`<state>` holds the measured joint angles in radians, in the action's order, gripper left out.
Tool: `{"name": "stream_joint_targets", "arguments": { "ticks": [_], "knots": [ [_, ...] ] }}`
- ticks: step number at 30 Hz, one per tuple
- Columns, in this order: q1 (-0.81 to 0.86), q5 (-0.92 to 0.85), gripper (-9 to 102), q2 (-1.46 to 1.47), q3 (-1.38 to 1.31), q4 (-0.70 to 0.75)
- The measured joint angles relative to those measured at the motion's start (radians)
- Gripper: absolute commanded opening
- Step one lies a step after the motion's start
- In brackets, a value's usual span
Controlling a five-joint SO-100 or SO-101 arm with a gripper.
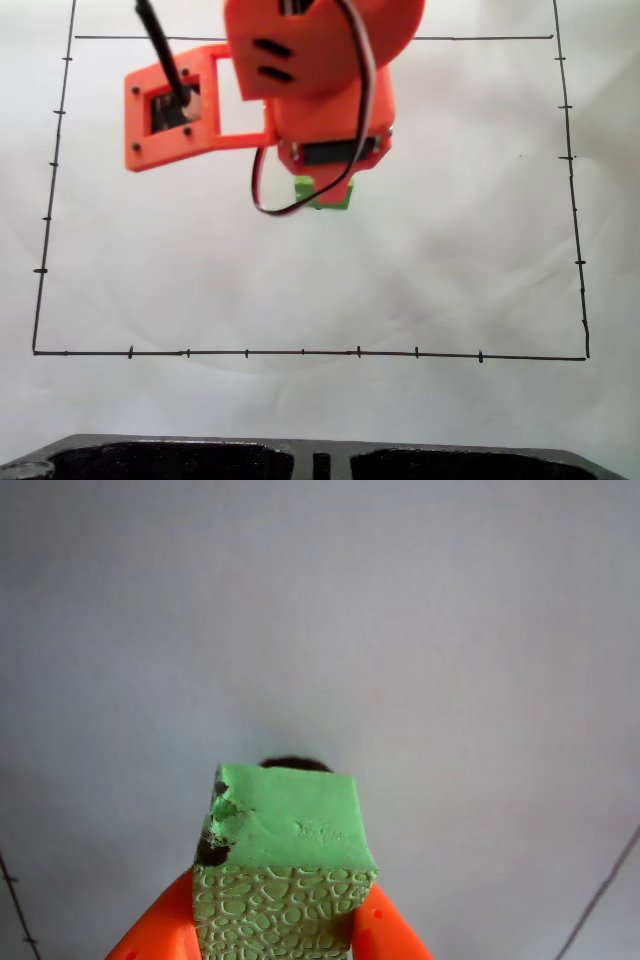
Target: Grasp the colored block, Place it on the black dot, and then return the arm to the default position.
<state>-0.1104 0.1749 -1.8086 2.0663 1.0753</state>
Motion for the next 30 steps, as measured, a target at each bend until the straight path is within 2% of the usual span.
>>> {"name": "stream_joint_targets", "arguments": {
  "ticks": [19,30],
  "knots": [
    [0.003,-0.020,11,0.083,0.000,-0.054],
    [0.003,-0.028,17,0.084,0.015,-0.066]
  ]
}}
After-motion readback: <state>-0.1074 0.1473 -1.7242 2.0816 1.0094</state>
